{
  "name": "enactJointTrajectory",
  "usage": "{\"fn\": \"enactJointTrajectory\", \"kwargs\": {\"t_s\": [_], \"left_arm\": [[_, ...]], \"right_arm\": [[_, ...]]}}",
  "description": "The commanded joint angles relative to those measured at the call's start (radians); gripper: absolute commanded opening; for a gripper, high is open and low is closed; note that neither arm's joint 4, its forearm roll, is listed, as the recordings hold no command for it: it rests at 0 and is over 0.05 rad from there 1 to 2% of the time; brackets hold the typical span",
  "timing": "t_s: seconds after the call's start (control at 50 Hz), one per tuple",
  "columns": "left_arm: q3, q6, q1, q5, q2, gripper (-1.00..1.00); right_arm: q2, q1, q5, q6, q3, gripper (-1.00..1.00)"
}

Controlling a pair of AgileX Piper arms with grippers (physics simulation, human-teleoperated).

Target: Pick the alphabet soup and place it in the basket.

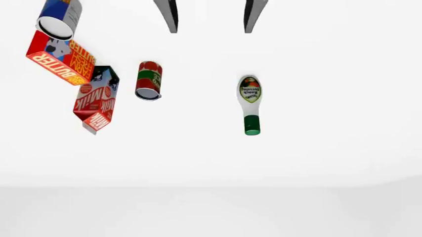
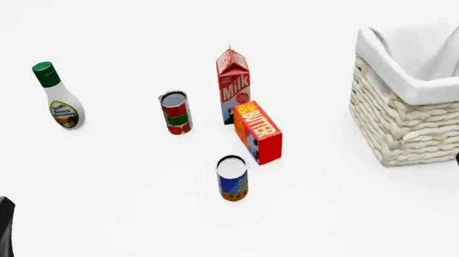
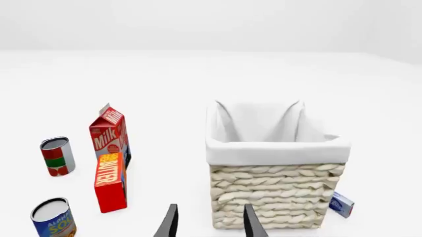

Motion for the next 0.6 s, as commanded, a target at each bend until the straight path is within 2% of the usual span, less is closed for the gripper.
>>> {"fn": "enactJointTrajectory", "kwargs": {"t_s": [0.02,0.36,0.6], "left_arm": [[0.0,0.0,0.0,0.0,0.0,1.0],[0.0,0.0,0.0,0.0,0.0,1.0],[0.0,0.0,0.0,0.0,0.0,1.0]], "right_arm": [[-0.007,-0.002,0.017,0.011,-0.008,1.0],[-0.01,0.023,0.037,0.013,-0.042,1.0],[-0.01,0.101,0.068,0.002,-0.092,1.0]]}}
